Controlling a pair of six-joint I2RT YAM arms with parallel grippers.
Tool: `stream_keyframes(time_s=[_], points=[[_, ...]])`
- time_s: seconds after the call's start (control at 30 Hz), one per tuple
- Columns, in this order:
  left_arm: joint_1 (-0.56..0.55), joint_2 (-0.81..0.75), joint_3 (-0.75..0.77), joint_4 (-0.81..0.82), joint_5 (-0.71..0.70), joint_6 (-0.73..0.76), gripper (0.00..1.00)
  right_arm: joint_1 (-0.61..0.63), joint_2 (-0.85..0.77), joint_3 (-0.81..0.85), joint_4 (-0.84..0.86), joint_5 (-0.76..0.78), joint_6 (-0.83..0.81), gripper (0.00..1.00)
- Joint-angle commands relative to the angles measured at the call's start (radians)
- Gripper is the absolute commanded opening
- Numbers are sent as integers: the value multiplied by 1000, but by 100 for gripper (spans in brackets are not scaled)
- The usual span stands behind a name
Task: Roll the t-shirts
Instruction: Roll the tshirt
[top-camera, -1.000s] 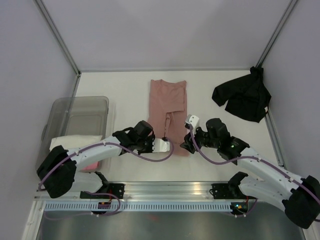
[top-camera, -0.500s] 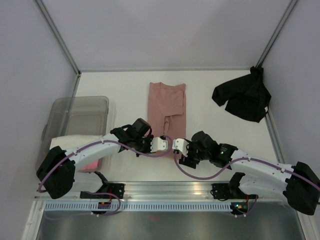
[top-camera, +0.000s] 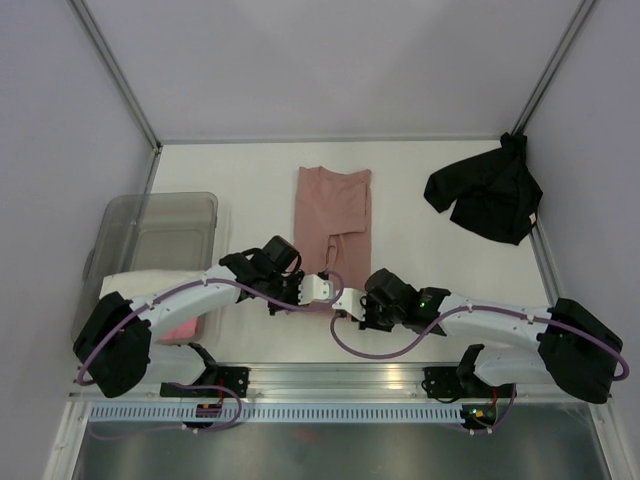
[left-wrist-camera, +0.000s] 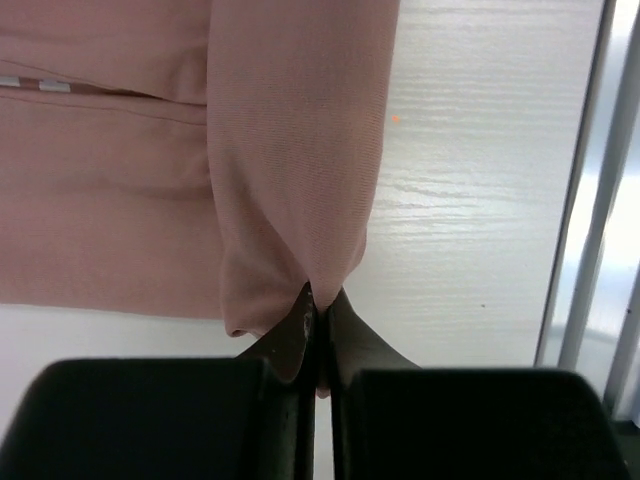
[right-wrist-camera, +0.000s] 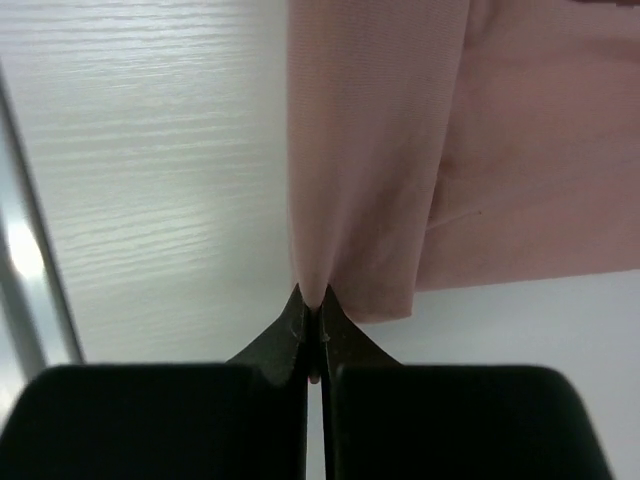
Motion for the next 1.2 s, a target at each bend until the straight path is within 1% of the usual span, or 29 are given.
stream_keyframes(time_s=[0.0, 0.03, 0.1, 0.17, 0.2, 0.33, 0.37, 0.43, 0.57, 0.77, 0.87, 0.9, 0.97, 1.1, 1.17], points=[[11, 13, 32, -144, 96, 44, 2, -27, -84, 51, -127, -159, -62, 0], [11, 14, 30, -160, 108, 52, 2, -43, -101, 60, -180, -187, -72, 0], [11, 19, 35, -195, 145, 73, 2, -73, -96, 100, -233, -256, -97, 0], [12, 28, 55, -254, 182, 95, 2, -107, -57, 131, -308, -357, -117, 0], [12, 40, 62, -269, 190, 100, 2, -151, -41, 147, -332, -389, -132, 0], [41, 88, 90, -310, 199, 118, 2, -210, 18, 183, -342, -471, -128, 0], [47, 97, 101, -311, 197, 120, 2, -242, 28, 190, -333, -466, -111, 0], [64, 142, 115, -307, 190, 118, 2, -262, 63, 195, -290, -437, -56, 1], [104, 237, 182, -301, 165, 86, 2, -281, 158, 250, -291, -402, -51, 2], [176, 344, 273, -301, 148, 41, 2, -354, 242, 261, -229, -434, -62, 4], [178, 384, 290, -301, 118, 24, 2, -367, 270, 278, -224, -430, -45, 12], [178, 390, 290, -303, 113, 15, 2, -368, 276, 279, -218, -411, -30, 19], [178, 402, 288, -303, 111, 11, 3, -376, 269, 287, -213, -401, 10, 29], [178, 415, 294, -303, 116, -12, 4, -417, 171, 304, -204, -402, 81, 37], [178, 424, 305, -303, 110, -25, 5, -439, 103, 310, -213, -390, 104, 38]])
